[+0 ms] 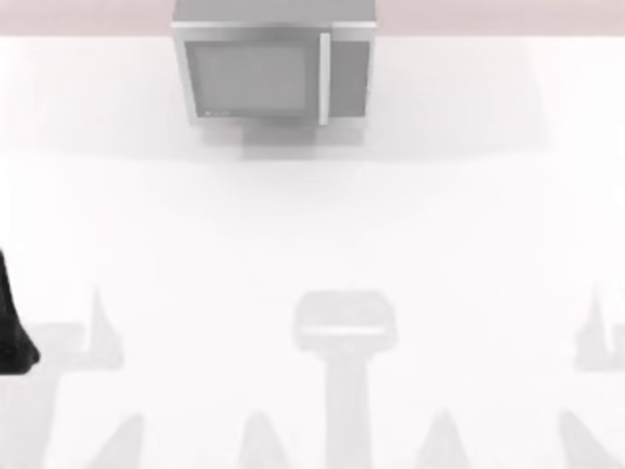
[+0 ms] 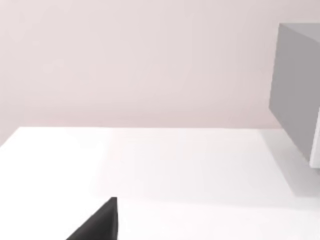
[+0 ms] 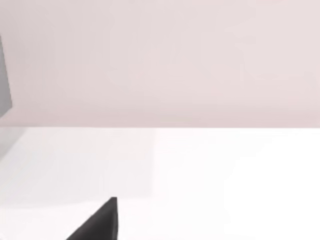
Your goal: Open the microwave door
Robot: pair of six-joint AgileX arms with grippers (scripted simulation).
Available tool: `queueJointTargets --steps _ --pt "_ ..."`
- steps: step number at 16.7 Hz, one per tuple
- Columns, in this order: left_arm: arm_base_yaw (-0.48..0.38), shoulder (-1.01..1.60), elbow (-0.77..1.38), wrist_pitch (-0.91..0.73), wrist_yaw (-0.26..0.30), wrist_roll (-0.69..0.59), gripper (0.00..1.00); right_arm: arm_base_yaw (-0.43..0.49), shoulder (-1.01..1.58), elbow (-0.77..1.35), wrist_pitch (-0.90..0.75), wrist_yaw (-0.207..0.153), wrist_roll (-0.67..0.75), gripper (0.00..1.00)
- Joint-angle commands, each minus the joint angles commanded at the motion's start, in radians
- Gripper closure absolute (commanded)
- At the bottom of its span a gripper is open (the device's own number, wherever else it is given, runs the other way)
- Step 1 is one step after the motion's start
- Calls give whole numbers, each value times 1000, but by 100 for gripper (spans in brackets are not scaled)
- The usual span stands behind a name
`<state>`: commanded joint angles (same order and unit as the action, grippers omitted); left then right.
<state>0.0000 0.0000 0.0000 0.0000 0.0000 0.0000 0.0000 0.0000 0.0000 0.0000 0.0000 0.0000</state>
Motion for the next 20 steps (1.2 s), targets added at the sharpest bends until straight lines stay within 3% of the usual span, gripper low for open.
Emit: queueJointTargets --steps 5,9,20 --pt "-26 60 62 -23 -13 -22 0 0 0 0 0 0 0 0" --pt "-107 286 286 -106 -63 -92 0 0 0 0 0 0 0 0" --pt "-439 1455 1261 -499 -271 -364 0 0 0 0 0 0 0 0"
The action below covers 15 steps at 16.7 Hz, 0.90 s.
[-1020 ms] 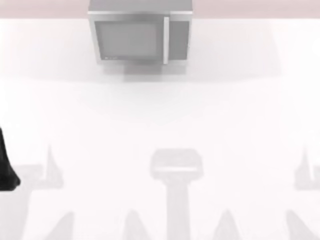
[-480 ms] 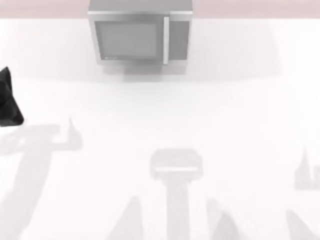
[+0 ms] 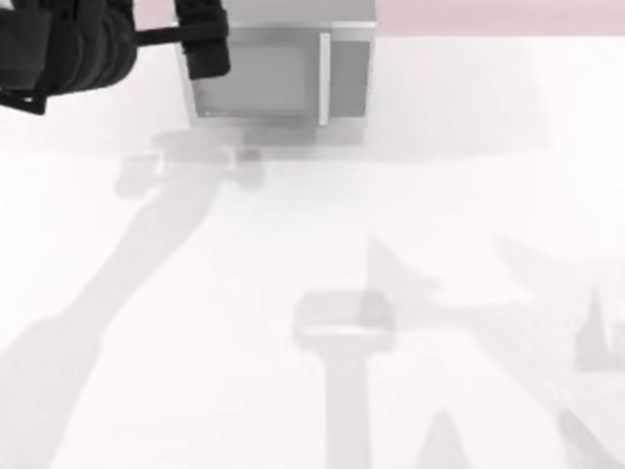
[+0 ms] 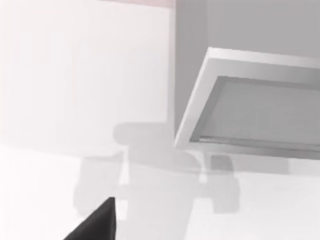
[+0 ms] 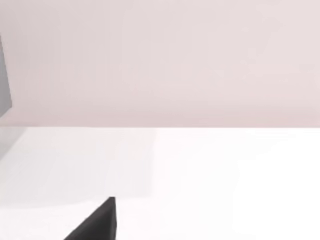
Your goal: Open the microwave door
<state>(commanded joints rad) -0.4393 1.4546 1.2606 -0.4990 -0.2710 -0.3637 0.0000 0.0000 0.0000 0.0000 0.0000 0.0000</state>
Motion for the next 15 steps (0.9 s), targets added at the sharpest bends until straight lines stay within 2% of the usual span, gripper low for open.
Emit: queueJointTargets --steps 4,8,11,15 --pt "-109 377 315 -122 -65 -90 0 0 0 0 0 0 0 0" --pt "-187 610 546 -195 -110 -158 0 0 0 0 0 0 0 0" --pt "-216 685 633 -217 -126 -186 0 0 0 0 0 0 0 0" --pt "-218 692 642 -219 -128 -188 0 0 0 0 0 0 0 0"
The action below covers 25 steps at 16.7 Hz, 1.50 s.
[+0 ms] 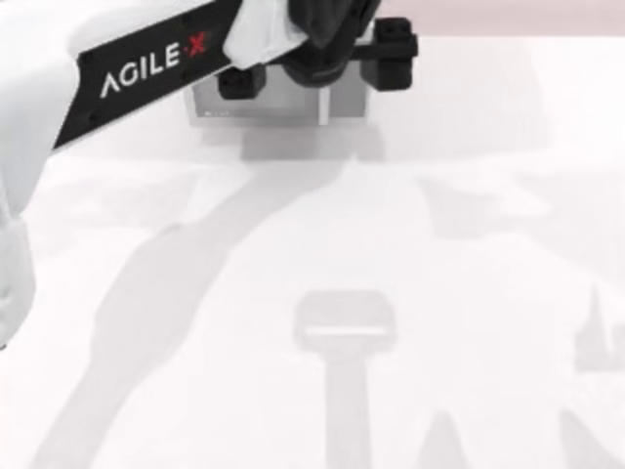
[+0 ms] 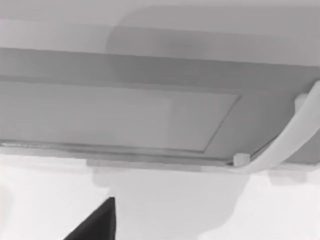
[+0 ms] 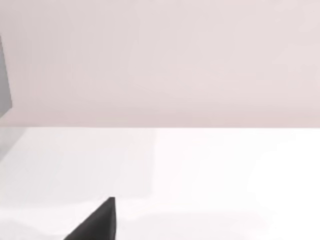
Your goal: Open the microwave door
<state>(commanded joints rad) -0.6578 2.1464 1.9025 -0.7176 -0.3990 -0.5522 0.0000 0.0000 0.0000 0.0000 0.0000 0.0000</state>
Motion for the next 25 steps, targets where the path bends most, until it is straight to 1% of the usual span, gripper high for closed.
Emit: queueJointTargets --steps 3,9,13,25 --pt "8 15 9 13 5 8 0 0 0 0 0 0 0 0" --pt "59 203 103 117 37 53 0 0 0 0 0 0 0 0" --pt "62 212 108 124 39 56 0 0 0 0 0 0 0 0" --pt "62 212 108 124 39 56 90 0 0 0 0 0 0 0"
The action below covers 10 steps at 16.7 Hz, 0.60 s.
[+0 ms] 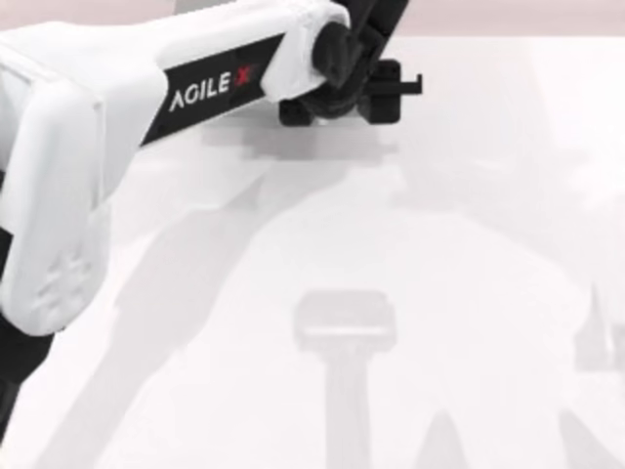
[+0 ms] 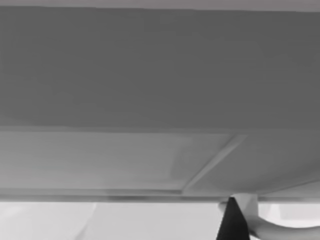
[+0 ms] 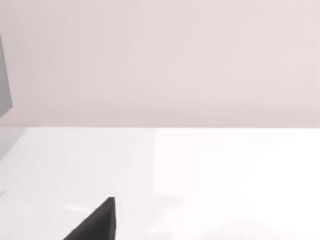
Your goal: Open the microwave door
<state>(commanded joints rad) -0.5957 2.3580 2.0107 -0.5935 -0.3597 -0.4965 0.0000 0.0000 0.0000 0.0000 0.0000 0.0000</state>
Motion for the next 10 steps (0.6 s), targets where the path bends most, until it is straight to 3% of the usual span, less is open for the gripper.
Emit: queueJointTargets --steps 2,9,10 --pt "0 0 0 0 0 0 100 0 0 0 0 0 0 0" --pt "0 0 0 0 0 0 100 0 0 0 0 0 0 0" --pt "-36 -30 -58 -8 12 -2 100 0 0 0 0 0 0 0"
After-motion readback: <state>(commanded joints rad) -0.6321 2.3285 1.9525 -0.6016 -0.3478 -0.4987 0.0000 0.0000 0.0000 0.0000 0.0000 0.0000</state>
